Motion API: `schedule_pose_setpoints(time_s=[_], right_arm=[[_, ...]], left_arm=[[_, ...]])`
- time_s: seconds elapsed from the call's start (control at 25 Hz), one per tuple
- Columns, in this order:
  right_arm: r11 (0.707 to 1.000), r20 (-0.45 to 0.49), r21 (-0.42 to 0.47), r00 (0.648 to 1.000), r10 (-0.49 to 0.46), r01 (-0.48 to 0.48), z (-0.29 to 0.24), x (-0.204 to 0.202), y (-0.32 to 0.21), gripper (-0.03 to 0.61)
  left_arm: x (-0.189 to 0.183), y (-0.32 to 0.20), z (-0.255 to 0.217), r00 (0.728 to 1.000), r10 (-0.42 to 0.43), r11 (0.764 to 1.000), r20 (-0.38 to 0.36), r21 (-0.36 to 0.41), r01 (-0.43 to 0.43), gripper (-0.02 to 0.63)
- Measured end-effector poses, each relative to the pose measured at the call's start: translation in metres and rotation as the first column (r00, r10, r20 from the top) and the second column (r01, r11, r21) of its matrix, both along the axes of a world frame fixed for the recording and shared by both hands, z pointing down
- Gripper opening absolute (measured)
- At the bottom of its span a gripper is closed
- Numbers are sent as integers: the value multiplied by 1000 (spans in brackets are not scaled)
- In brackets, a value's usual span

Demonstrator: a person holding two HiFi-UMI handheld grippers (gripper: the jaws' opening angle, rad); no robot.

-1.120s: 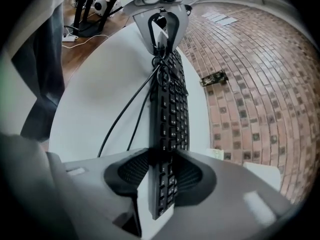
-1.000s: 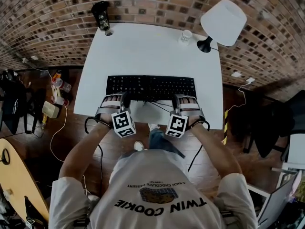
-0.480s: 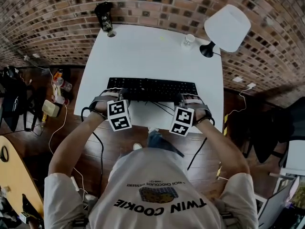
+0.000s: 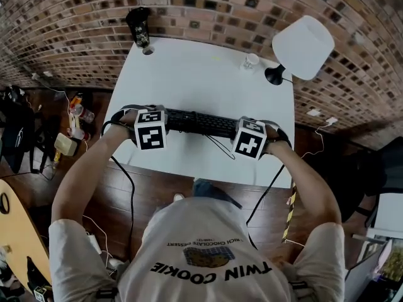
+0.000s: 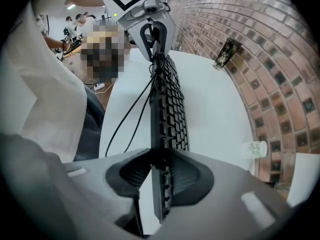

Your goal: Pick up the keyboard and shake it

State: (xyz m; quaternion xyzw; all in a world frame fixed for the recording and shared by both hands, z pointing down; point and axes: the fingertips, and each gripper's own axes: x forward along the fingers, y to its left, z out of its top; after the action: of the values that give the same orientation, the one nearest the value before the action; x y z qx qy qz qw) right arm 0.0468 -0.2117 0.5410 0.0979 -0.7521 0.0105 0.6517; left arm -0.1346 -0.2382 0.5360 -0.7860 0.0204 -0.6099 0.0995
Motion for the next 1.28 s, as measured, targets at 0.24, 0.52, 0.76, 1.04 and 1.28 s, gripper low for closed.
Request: schedule_pose_setpoints(time_s=[0.24, 0.52, 0.76, 1.04, 1.28], right_arm=[[987, 32, -161, 999, 27, -22, -11, 11, -18, 114], [945, 71, -326, 997, 39, -14, -22, 14, -37, 114], [910, 90, -415, 995, 53, -11, -25, 16, -56, 114], [907, 143, -419, 984, 110, -40, -29, 20, -84, 110], [927, 140, -373, 985, 102, -43, -25, 23, -106, 101]], left_arm=[[3, -19, -15, 1000, 13, 992, 27, -122, -10, 123], [-1, -44, -26, 997, 22, 987, 77, -160, -9, 117], [6, -64, -29, 995, 59, 990, 85, -133, -48, 103], [12, -91, -36, 995, 62, 993, 74, -107, -53, 101], [18, -109, -32, 994, 79, 992, 80, -107, -70, 107]])
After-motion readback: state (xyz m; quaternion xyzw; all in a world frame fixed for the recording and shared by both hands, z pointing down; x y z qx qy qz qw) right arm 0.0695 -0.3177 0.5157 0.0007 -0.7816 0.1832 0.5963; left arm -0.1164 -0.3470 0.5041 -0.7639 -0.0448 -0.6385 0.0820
